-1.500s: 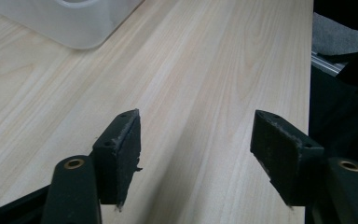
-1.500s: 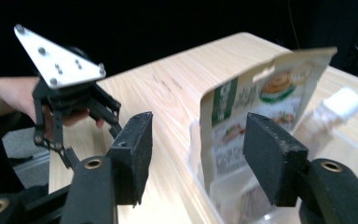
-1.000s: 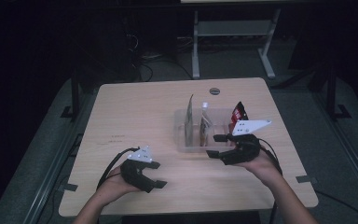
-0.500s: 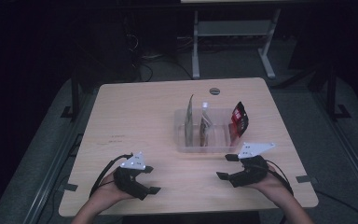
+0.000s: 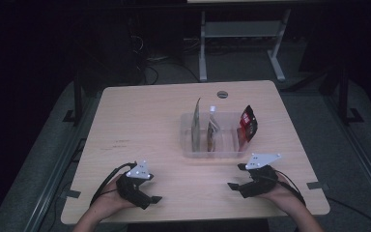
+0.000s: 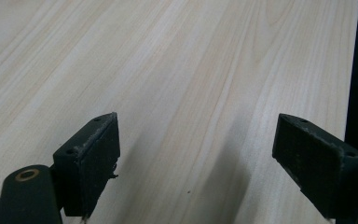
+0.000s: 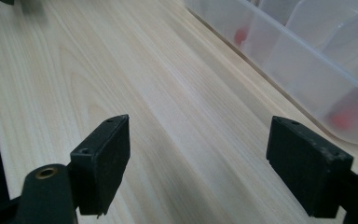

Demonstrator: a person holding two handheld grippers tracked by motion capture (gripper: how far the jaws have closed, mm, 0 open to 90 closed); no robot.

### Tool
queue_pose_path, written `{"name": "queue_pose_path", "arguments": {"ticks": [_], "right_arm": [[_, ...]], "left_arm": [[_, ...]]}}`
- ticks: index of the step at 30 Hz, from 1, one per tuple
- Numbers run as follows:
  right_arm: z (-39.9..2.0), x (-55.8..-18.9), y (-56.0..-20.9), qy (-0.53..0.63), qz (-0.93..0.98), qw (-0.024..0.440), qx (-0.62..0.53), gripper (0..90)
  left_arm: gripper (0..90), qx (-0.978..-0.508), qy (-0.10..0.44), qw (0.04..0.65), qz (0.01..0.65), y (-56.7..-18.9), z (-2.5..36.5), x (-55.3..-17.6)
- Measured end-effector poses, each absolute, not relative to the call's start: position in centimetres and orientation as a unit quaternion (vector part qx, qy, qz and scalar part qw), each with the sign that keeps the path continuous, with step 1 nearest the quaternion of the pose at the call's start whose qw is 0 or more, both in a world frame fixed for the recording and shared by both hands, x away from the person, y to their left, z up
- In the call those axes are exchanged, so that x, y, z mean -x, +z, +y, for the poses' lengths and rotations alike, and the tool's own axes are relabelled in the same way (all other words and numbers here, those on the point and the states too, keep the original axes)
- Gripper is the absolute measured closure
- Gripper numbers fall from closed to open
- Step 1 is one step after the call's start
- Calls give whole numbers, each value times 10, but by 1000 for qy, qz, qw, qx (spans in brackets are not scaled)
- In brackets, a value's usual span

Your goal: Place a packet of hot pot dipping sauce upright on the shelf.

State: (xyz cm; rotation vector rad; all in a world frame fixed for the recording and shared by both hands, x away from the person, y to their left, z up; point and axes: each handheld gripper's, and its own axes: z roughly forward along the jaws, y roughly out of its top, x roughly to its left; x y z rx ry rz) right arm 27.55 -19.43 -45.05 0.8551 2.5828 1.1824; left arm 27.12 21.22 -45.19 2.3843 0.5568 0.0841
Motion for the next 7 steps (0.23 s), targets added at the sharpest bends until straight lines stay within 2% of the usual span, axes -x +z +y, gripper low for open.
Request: {"name": "queue_pose_path", "arguments": {"ticks": [7], "right_arm": [[-194, -276, -451, 398, 867, 90, -287, 193]], "left_arm": [[145, -919, 38, 333, 208, -453, 211, -271]]}}
